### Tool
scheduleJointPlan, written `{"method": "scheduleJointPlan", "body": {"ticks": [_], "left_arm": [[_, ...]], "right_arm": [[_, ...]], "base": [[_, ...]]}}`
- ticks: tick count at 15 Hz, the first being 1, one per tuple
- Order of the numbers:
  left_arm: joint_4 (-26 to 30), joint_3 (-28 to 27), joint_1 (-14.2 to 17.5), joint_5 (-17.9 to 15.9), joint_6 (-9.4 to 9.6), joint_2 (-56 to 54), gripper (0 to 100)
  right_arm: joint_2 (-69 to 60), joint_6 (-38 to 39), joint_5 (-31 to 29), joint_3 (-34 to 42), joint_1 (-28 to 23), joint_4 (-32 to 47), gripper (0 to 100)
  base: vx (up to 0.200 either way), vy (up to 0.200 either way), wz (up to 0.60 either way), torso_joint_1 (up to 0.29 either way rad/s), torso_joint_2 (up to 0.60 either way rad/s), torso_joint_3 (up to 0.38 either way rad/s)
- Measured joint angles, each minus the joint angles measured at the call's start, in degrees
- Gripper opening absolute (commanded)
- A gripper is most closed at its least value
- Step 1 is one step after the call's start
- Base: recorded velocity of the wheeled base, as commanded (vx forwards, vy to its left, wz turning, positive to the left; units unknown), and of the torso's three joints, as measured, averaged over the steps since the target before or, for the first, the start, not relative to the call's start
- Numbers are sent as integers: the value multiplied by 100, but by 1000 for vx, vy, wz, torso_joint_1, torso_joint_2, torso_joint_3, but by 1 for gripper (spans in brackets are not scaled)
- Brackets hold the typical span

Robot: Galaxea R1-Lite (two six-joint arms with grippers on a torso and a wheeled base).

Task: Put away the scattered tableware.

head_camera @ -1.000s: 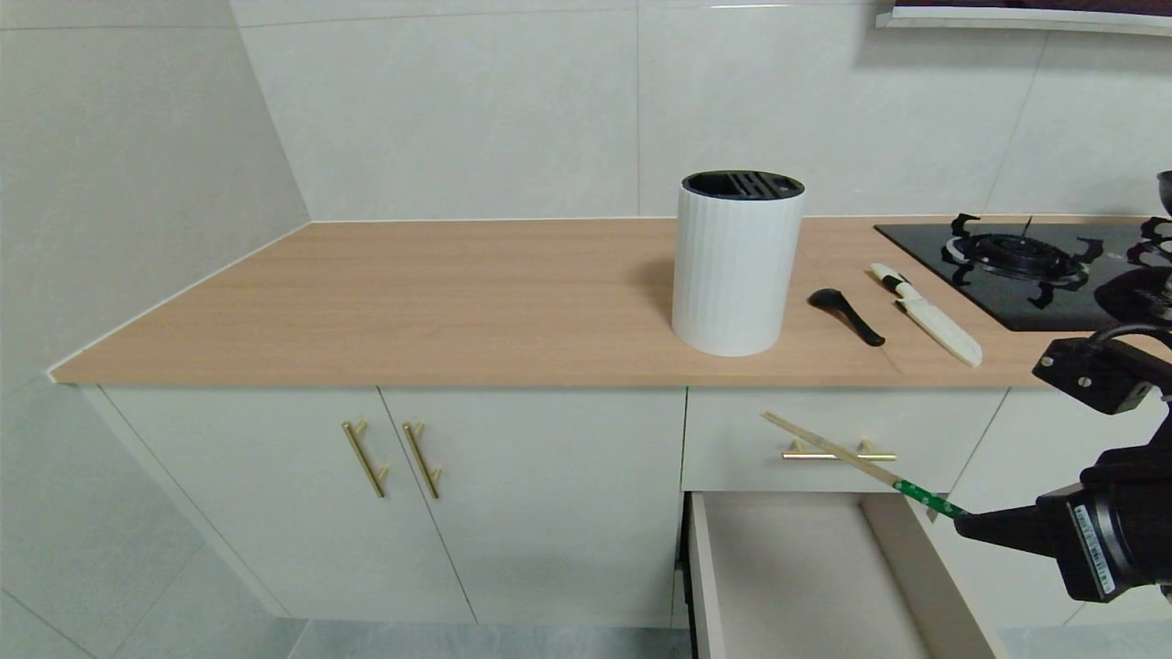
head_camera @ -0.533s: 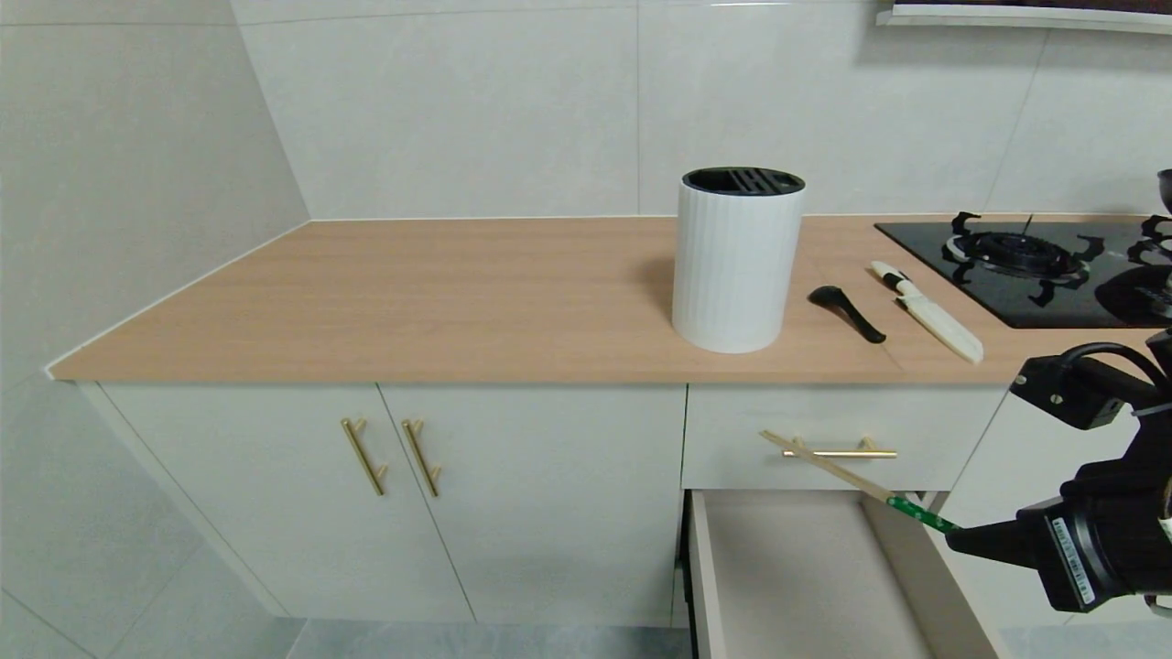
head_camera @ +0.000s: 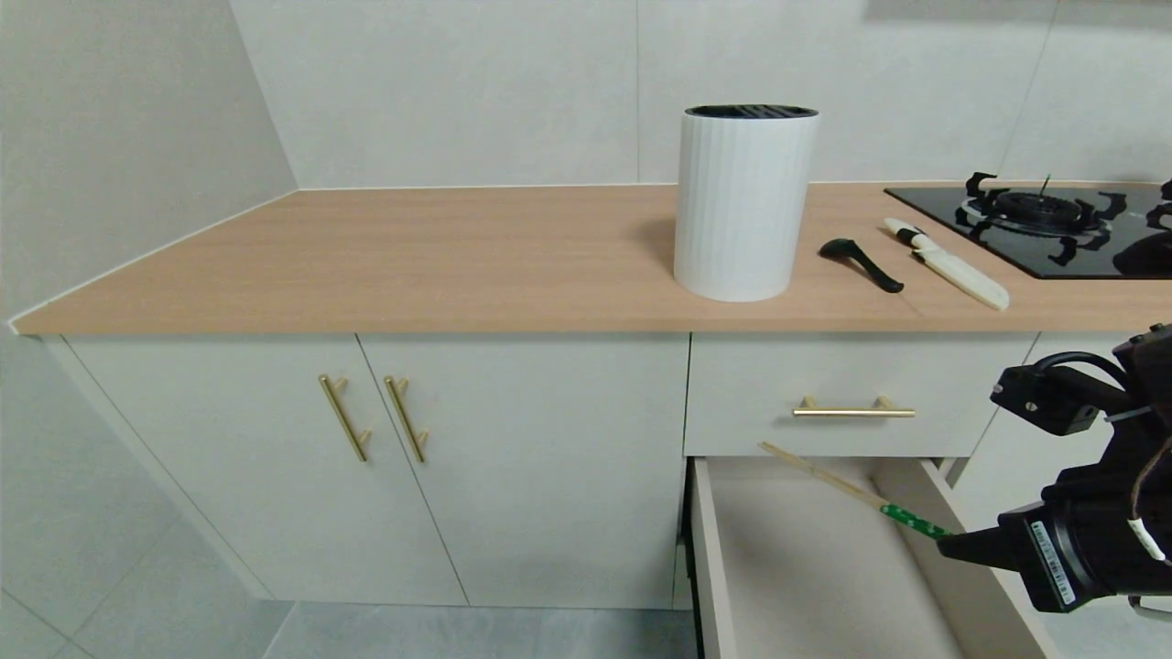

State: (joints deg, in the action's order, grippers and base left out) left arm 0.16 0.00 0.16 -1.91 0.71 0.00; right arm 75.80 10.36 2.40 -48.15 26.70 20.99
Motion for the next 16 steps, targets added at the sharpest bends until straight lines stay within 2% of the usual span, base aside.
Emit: {"method": "scheduleJointPlan", "body": {"ticks": [7,16], "left_arm": [[2,0,0,-2,-2,0,100],[0,0,0,0,0,0,100]], "right_arm": [[118,-7,-22,179,0,-369,0],[273,0,-13,201,0,-501,0]], "base": [[0,0,0,-118,436,315],[0,0,0,-12,41,25]]}}
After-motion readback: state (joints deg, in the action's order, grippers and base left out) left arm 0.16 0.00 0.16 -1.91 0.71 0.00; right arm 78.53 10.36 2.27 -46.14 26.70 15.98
